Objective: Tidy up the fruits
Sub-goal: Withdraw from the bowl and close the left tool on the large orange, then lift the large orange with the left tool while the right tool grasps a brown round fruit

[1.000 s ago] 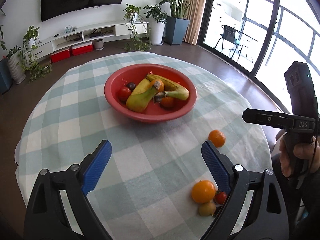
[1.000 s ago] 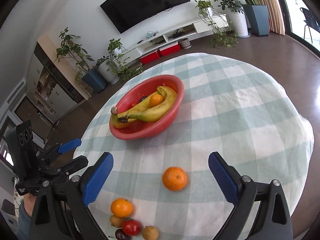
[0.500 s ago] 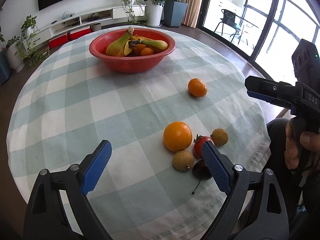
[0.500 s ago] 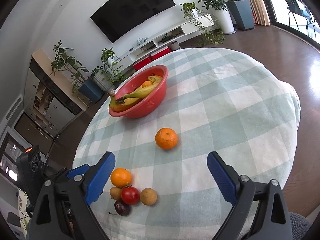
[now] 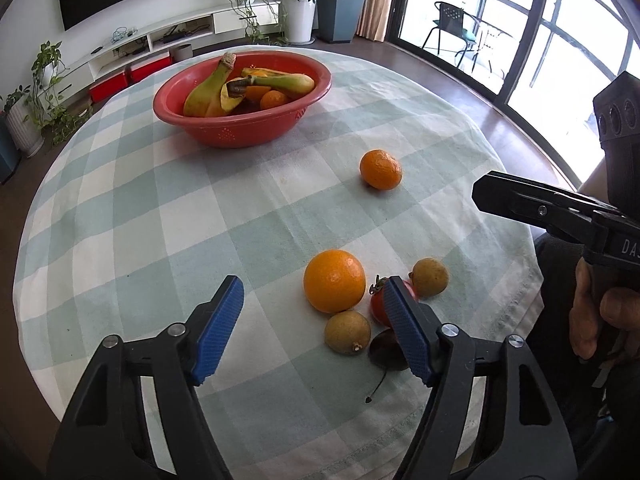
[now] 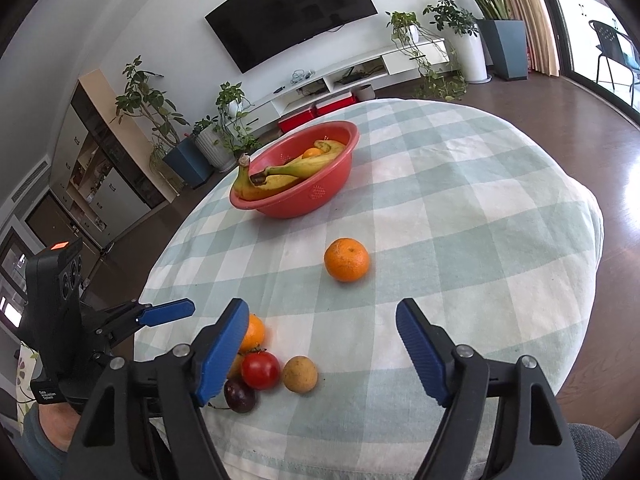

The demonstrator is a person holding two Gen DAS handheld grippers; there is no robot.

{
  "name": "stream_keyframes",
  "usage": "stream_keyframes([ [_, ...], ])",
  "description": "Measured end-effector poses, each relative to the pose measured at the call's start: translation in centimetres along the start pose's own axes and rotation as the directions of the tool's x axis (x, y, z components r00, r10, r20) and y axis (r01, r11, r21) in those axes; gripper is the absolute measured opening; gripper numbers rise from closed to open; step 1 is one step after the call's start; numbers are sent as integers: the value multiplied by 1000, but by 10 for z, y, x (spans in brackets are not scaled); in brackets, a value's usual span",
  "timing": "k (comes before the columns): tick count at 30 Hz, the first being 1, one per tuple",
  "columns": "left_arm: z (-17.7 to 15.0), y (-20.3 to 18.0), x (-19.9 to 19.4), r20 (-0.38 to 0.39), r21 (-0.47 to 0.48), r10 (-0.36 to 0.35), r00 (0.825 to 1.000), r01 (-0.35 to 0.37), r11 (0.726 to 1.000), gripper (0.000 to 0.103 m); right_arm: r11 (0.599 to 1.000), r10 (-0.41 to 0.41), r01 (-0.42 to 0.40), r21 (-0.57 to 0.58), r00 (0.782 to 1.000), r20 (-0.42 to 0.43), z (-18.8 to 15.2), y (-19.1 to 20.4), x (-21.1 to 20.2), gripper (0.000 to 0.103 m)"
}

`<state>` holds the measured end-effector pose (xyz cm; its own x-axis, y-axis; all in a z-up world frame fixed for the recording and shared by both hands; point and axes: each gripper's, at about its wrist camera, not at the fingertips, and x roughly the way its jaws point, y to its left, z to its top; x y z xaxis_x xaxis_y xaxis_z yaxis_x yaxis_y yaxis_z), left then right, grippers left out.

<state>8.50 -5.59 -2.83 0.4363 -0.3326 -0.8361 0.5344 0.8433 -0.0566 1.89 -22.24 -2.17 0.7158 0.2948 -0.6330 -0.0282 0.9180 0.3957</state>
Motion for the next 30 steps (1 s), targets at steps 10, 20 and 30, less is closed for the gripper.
stream_keyframes([
  [10,9,-9,20,-66,28,24,998,-22,999,57,1000,1,-1,-17,1000,-4,-1,3,1,72],
  [20,11,-9,39,-126,43,36,991,-31,999,38,1000,3,-3,-23,1000,-11,-3,4,3,72],
  [30,8,-1,48,-125,21,24,992,-22,1000,36,1000,2,-2,-27,1000,-14,-3,5,3,72],
])
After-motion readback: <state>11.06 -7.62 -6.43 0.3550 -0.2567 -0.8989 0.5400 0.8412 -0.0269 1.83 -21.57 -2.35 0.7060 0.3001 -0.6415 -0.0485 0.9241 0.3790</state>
